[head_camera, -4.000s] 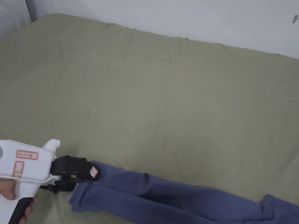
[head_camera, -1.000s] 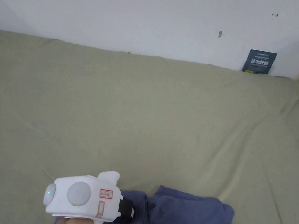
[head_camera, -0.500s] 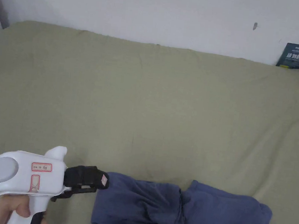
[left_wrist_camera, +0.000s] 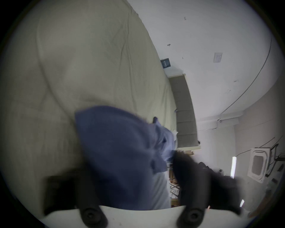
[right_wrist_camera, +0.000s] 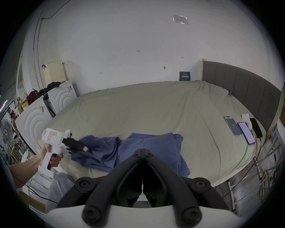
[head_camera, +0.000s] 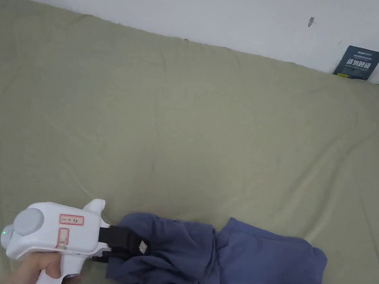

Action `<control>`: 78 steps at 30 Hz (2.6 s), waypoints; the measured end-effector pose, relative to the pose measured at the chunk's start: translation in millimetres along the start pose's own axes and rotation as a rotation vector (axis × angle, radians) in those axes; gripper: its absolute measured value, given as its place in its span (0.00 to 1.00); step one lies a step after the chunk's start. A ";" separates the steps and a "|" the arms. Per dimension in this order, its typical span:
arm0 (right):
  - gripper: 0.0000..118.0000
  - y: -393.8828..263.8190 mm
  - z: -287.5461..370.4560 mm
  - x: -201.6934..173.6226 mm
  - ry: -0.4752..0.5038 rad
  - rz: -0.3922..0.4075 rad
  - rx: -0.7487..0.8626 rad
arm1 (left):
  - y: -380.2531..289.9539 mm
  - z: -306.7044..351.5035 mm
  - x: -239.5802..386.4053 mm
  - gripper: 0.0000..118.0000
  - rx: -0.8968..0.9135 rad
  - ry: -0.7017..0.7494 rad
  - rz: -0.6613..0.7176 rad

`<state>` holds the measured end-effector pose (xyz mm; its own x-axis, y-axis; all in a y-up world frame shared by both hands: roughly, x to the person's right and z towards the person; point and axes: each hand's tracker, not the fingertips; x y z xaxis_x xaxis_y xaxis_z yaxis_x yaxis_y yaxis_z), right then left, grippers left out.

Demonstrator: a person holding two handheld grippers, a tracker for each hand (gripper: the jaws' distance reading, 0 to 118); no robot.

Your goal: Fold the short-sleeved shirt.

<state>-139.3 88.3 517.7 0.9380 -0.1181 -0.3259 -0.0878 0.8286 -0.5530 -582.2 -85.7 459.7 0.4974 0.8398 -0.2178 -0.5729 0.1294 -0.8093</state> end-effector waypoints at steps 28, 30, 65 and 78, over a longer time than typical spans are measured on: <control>0.00 -3.8 21.1 19.6 0.065 -0.018 0.080 | -24.3 91.2 194.4 0.08 0.130 0.798 -0.441; 0.00 -5.1 21.7 24.0 0.065 -0.033 0.081 | -33.0 63.2 212.1 0.08 0.088 0.835 -0.510; 0.00 -15.8 21.1 41.6 0.046 -0.114 -0.004 | -28.8 -86.6 108.4 0.00 0.044 0.143 -0.204; 0.00 23.1 -65.5 -9.1 0.362 -0.074 -0.145 | -26.5 22.9 138.3 0.00 0.099 0.171 -0.336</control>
<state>-171.9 72.7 457.7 0.7670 -0.3816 -0.5159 -0.0951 0.7275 -0.6795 -513.2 39.1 463.6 0.7642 0.6434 -0.0442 -0.4158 0.4391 -0.7964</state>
